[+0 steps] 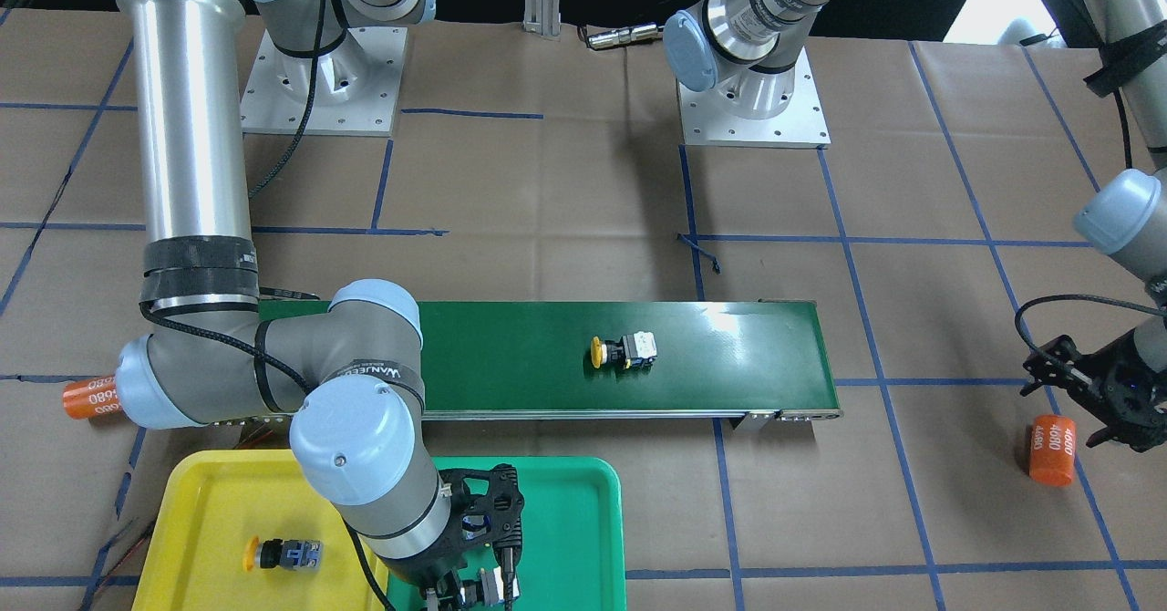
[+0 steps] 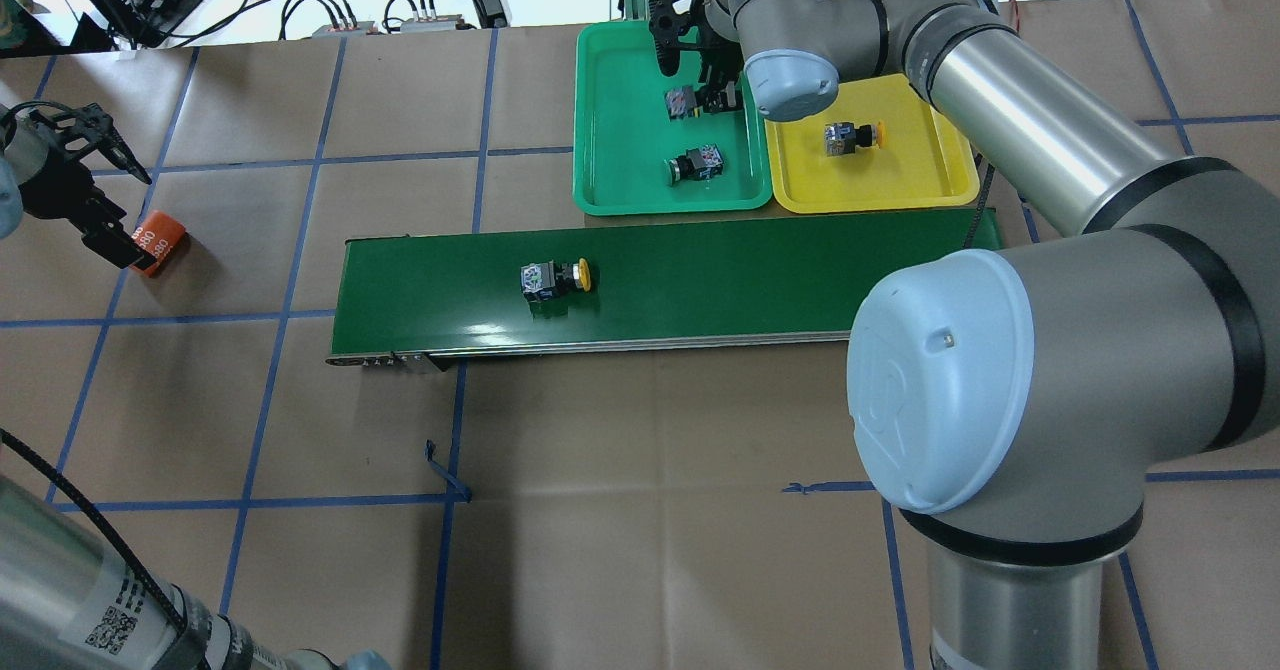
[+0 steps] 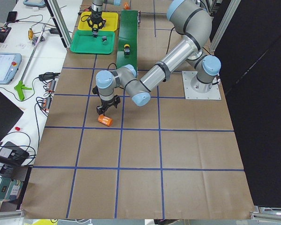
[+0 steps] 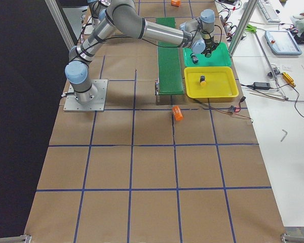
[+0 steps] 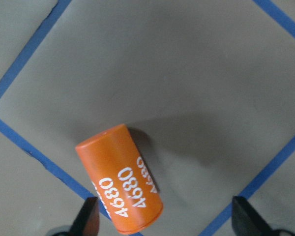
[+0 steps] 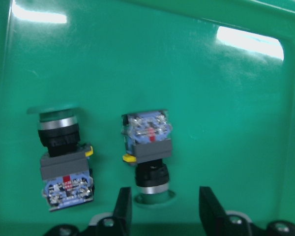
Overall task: Sort buttons by color to trays
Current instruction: 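Grasp belt's yellow button with right gripper while left grasps orange cylinder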
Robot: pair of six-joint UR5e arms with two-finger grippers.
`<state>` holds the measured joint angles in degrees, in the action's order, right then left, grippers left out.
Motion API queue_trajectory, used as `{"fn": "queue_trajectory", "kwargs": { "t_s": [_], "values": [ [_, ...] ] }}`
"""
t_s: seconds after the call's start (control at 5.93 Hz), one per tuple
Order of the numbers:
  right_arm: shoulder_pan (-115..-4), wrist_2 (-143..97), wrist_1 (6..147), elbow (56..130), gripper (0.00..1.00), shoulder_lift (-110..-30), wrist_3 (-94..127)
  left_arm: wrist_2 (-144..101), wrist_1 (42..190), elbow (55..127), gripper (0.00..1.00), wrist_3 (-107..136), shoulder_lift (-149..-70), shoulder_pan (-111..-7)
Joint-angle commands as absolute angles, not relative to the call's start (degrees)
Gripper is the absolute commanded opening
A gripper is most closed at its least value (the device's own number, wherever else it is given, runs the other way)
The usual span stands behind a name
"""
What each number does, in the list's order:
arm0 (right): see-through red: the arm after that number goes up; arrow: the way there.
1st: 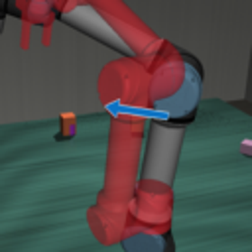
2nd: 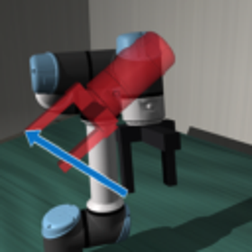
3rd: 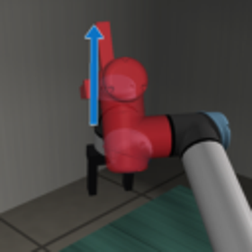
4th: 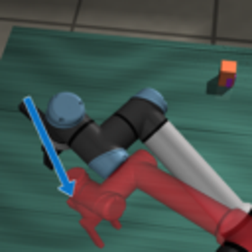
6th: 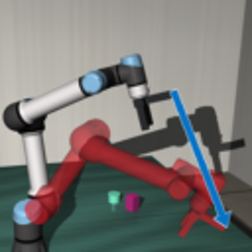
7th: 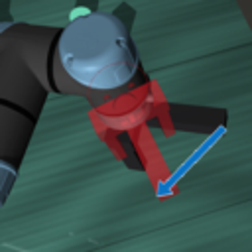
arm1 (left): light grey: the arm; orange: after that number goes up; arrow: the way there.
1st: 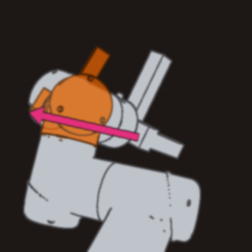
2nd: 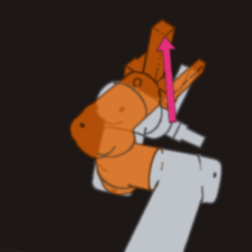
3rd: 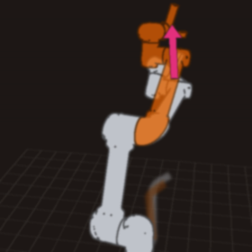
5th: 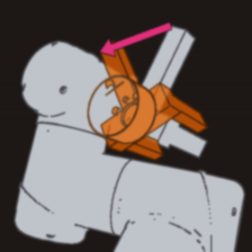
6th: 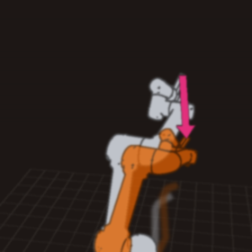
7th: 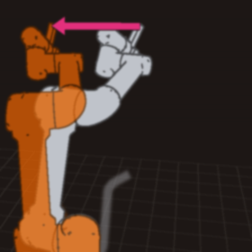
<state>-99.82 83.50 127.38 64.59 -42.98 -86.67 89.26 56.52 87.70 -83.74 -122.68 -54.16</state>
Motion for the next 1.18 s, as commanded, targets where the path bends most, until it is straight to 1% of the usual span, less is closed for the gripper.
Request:
{"fn": "queue_trajectory", "kwargs": {
  "t_s": [0.0,0.17,0.34,0.51,0.67,0.84,1.01],
  "values": [
    [-99.76,83.05,118.99,65.56,1.0,-48.12,-86.22,89.12,51.62,86.4,0.94,-77.74,-127.07,-53.7],
    [-99.41,86.01,109.52,66.26,1.0,-53.56,-86.22,89.12,51.59,86.4,0.93,-76.83,-127.7,-53.7],
    [-99.32,87.09,100.81,68.1,1.0,-59.01,-86.05,89.21,51.5,86.31,0.76,-77.08,-128.75,-53.7],
    [-99.14,87.36,95.33,72.38,1.0,-64.8,-85.96,89.21,51.33,86.22,0.26,-77.34,-128.76,-53.88],
    [-99.14,87.71,92.23,77.99,1.0,-70.95,-84.74,89.12,51.42,86.22,0.0,-77.69,-127.8,-54.14],
    [-99.23,87.54,93.68,83.62,1.0,-74.32,-83.86,88.86,52.46,87.09,0.0,-80.22,-125.44,-54.84],
    [-99.49,87.28,97.35,85.93,1.0,-74.27,-80.02,88.42,55.34,88.93,0.0,-84.86,-120.55,-56.58]
  ]
}}
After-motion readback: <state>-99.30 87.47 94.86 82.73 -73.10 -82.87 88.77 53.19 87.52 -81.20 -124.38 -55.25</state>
